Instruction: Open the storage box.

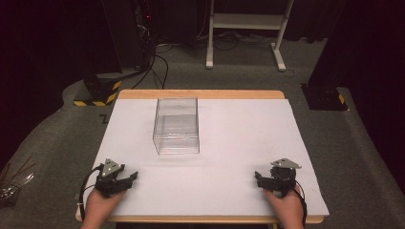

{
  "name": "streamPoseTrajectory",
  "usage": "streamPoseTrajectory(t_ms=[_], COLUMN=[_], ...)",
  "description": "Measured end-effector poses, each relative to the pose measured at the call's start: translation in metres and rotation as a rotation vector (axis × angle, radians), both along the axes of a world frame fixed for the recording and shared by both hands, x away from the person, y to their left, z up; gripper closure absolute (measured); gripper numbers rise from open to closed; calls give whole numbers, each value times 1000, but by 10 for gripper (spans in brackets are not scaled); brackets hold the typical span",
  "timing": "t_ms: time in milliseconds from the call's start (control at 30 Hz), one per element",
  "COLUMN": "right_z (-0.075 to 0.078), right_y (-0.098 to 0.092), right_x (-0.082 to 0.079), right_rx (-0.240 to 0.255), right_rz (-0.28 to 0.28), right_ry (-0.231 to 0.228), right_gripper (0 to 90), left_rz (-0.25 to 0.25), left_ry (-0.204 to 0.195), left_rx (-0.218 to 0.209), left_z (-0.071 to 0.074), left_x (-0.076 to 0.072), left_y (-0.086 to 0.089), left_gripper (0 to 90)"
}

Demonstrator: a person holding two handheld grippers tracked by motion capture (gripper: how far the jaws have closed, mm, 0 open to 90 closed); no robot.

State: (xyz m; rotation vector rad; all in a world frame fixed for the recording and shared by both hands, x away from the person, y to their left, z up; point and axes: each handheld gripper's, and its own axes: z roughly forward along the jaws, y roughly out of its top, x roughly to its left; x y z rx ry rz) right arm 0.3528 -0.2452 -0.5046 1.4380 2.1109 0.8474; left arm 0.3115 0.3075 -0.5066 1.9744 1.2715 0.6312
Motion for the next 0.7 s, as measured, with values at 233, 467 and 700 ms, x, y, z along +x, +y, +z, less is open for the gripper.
streamPoseTrajectory(t_ms=[233, 467, 700], right_z=[0, 1, 1], right_y=[0, 0, 0], right_x=[1, 2, 2], right_rx=[1, 1, 0], right_rz=[2, 4, 5], right_ry=[5, 8, 8], right_gripper=[88, 86, 86], left_rz=[1, -16, -36], left_ry=[-41, -116, -147], left_rx=[-89, -157, -199], left_z=[8, 21, 27], left_x=[-7, -17, -19], left_y=[2, 0, -3], left_gripper=[358, 358, 358])
